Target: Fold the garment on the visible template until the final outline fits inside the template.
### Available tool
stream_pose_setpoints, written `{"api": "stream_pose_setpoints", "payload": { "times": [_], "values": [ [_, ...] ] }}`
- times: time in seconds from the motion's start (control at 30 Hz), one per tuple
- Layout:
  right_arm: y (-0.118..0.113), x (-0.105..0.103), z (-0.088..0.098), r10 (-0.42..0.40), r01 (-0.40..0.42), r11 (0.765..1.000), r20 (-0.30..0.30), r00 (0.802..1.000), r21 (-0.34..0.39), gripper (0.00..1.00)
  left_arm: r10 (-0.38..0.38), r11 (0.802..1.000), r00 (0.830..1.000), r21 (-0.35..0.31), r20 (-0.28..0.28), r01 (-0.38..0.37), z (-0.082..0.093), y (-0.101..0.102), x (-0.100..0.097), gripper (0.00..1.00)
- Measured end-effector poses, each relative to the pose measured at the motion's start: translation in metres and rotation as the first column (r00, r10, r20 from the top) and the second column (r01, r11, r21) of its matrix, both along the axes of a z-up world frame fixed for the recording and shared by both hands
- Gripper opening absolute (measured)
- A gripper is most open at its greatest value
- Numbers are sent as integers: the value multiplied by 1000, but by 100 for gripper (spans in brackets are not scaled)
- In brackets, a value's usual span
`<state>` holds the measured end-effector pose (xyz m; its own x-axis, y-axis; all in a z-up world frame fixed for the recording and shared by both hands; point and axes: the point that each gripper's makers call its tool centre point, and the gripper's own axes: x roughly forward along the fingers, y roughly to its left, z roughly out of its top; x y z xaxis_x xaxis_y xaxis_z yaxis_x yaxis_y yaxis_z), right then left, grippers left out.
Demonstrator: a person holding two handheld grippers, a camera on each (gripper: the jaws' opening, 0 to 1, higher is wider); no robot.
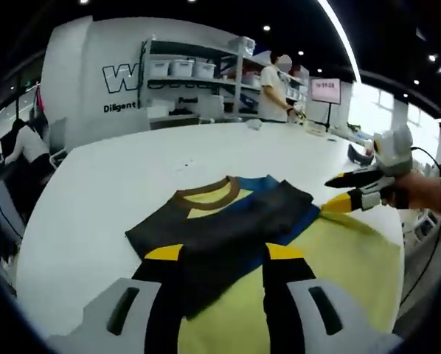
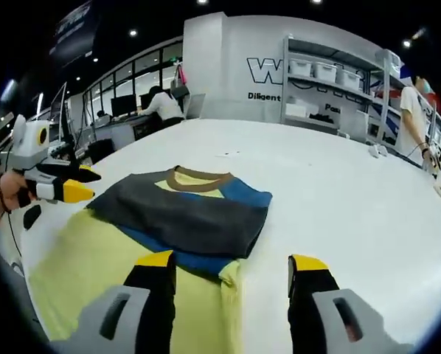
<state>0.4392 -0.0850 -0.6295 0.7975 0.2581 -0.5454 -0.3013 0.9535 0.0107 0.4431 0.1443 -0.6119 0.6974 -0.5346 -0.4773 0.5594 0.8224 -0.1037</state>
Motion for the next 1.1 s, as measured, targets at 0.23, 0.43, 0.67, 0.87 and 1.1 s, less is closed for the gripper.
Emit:
{"api": "stream_pose_setpoints", "payload": {
  "times": [0.23,0.43,0.67,0.87,1.1],
  "values": [
    [-4,13,-5,-26,26,999,-18,1000,38,40,25,997,999,77,-23,-23,-23,18,-8,32],
    [-3,22,-11,-76,81,992,-56,996,94,27,22,987,1000,161,-2,-21,-36,31,-10,28],
    [3,21,-25,-105,133,972,-147,984,196,9,30,978,1000,208,7,-31,-45,42,-10,19],
    [3,18,-18,-88,116,972,-139,986,206,0,85,978,996,190,17,-87,-46,51,-5,0],
    [0,10,-9,-95,125,966,-143,985,226,0,186,980,982,69,-21,-184,-47,60,-3,0]
  ]
}}
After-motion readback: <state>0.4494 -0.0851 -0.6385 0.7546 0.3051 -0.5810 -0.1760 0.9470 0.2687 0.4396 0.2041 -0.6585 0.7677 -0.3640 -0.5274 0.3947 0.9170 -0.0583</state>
